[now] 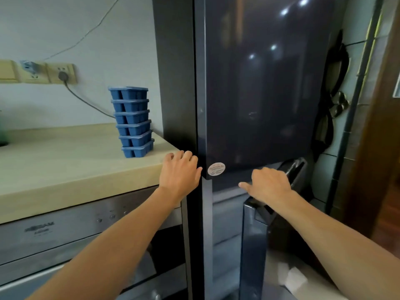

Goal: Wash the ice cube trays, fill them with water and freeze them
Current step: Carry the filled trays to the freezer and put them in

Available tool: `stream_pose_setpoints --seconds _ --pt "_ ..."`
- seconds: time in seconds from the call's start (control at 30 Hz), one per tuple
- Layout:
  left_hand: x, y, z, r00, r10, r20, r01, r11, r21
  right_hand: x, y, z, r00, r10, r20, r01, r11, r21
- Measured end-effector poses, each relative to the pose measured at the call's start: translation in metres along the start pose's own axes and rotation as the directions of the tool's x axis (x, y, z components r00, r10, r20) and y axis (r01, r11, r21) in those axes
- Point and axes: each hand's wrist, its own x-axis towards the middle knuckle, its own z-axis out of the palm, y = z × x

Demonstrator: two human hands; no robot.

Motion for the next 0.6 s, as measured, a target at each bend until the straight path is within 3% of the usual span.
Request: stream_pose_setpoints --seconds 0.13,0.3,0.4,0.5,0.6 --pt "-0.006 0.014 0.001 0.99 -0.003 -0.14 -0.005 0.998 -0.057 -0.002 0.016 -0.014 1.0 0.01 -0.001 -0.01 1.0 -0.028" --pt "-0.018 0.07 0.014 0.95 0.173 -0.26 -0.242 0.935 -0.261 -0.008 0.037 -0.012 0.994 0.088 0.067 -0.086 0.996 -0.031" --pt "-0.015 0.106 0.029 0.96 0.215 -0.181 -0.267 0.897 -0.352 -0.008 0.06 0.0 0.975 0.166 0.148 -0.165 0.986 -0.019" --pt "-0.012 0.138 0.052 0.973 0.231 -0.016 -0.22 0.898 -0.382 -0.003 0.081 0.018 0.949 0.244 0.201 -0.246 0.969 -0.014" --pt "-0.006 0.162 0.08 0.964 0.235 0.122 -0.171 0.905 -0.389 0.009 0.102 0.041 0.944 0.268 0.191 -0.263 0.964 -0.048"
